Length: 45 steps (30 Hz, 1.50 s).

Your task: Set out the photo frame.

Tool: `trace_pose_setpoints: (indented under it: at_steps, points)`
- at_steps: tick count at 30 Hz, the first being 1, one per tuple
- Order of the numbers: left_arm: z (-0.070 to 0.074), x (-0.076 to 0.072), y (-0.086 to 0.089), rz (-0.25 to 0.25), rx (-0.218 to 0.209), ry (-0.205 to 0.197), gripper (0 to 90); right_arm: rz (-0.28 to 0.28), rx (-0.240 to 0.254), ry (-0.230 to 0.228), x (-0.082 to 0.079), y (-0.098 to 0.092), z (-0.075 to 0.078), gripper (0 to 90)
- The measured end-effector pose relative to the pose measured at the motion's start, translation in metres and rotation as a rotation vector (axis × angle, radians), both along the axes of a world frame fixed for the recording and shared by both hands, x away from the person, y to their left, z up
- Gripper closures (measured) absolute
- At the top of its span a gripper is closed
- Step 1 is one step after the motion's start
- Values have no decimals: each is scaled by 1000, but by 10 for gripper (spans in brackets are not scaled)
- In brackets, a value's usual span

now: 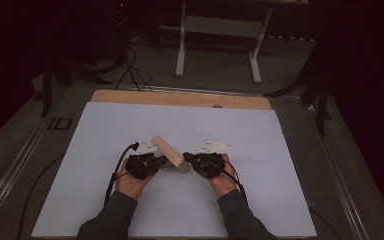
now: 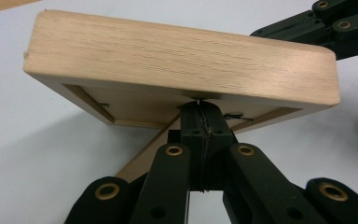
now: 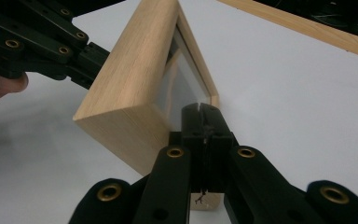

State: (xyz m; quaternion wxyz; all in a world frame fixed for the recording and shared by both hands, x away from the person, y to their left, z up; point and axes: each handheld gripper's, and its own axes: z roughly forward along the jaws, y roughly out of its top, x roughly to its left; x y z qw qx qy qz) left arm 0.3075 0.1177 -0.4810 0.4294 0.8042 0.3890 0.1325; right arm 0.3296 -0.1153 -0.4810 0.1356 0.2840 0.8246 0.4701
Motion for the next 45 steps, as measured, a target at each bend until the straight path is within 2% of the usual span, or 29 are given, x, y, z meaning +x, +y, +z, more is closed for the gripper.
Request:
trace_pose_setpoints:
  at_steps: [12, 26, 45]
  points:
    - [-5, 5, -4, 1, 19, 14, 894, 14, -9, 1, -2, 3, -1, 894]
    - [-11, 13, -2, -7, 3, 37, 894, 28, -17, 4, -5, 7, -2, 895]
    - [-15, 21, 1, 3, -5, 41, 894, 58, -32, 5, -10, 16, -6, 896]
